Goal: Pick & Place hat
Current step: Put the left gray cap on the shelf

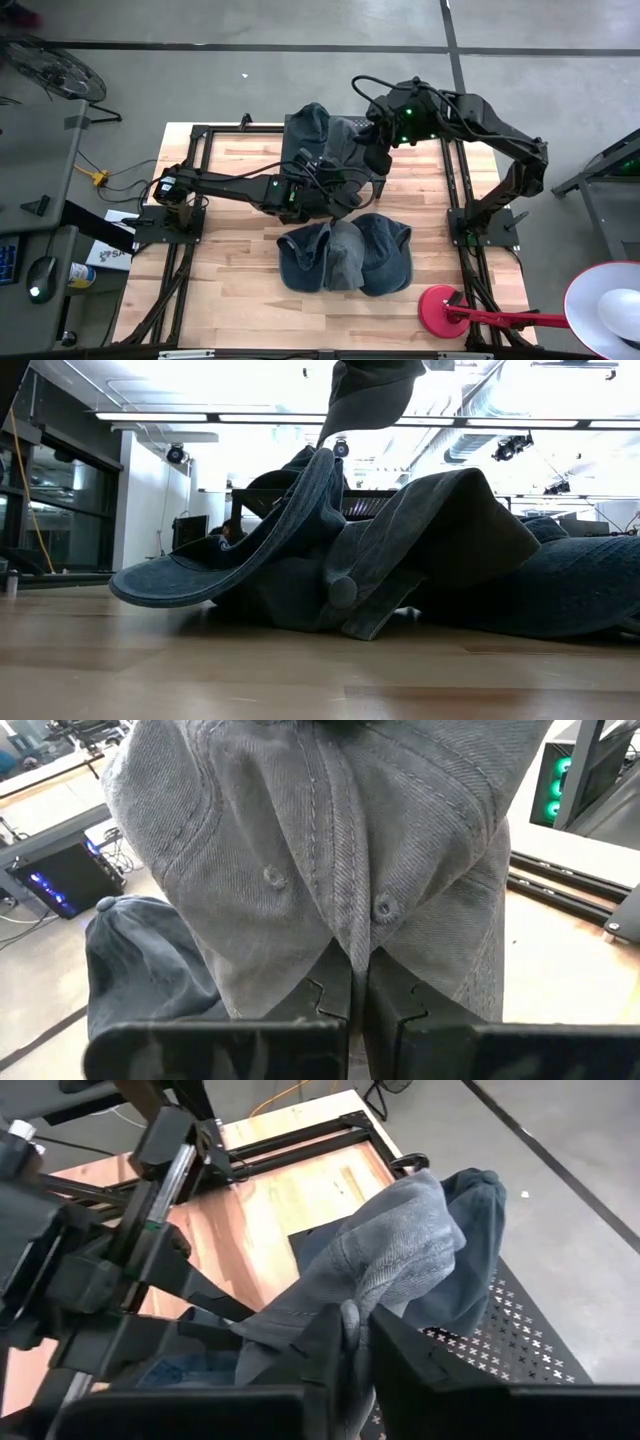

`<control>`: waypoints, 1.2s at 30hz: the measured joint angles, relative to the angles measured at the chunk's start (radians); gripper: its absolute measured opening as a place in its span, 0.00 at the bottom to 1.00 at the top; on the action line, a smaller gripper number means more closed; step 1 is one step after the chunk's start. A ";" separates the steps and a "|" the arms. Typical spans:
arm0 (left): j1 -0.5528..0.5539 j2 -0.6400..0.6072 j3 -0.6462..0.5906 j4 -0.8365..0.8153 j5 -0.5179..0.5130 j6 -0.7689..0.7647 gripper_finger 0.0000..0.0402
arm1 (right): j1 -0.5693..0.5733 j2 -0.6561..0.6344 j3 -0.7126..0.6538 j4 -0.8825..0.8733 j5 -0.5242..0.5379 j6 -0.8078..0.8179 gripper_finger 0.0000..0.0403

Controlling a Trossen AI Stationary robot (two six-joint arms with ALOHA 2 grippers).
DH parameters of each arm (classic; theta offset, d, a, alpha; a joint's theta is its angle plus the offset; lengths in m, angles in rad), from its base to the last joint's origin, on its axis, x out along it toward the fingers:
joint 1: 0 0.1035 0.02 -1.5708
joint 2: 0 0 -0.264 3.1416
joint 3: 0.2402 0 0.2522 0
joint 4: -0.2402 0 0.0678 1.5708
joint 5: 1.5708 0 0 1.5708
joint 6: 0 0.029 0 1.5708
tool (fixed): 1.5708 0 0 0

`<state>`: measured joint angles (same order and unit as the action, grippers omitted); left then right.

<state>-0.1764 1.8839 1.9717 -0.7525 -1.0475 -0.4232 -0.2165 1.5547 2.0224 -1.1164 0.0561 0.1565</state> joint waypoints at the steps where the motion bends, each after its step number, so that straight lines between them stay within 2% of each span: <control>1: 0.000 0.000 0.000 0.000 0.001 0.000 0.00 | 0.000 0.000 0.000 0.000 -0.008 -0.003 0.05; 12: 0.000 0.000 0.000 0.000 0.019 0.000 0.01 | 0.000 0.000 0.000 0.035 -0.012 -0.033 0.04; 26: 0.000 -0.021 0.023 -0.033 0.060 0.162 0.33 | 0.000 -0.051 0.000 0.008 -0.009 -0.052 0.04; 30: 0.000 -0.035 0.073 -0.068 0.091 0.213 0.36 | 0.000 -0.066 0.000 -0.032 -0.011 -0.070 0.04; 36: 0.000 -0.053 0.151 -0.165 0.091 0.231 0.37 | 0.000 -0.074 0.000 -0.093 -0.102 -0.177 0.04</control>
<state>-0.1768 1.8308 2.1227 -0.9179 -0.9562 -0.1921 -0.2165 1.4807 2.0224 -1.2097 -0.0461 -0.0208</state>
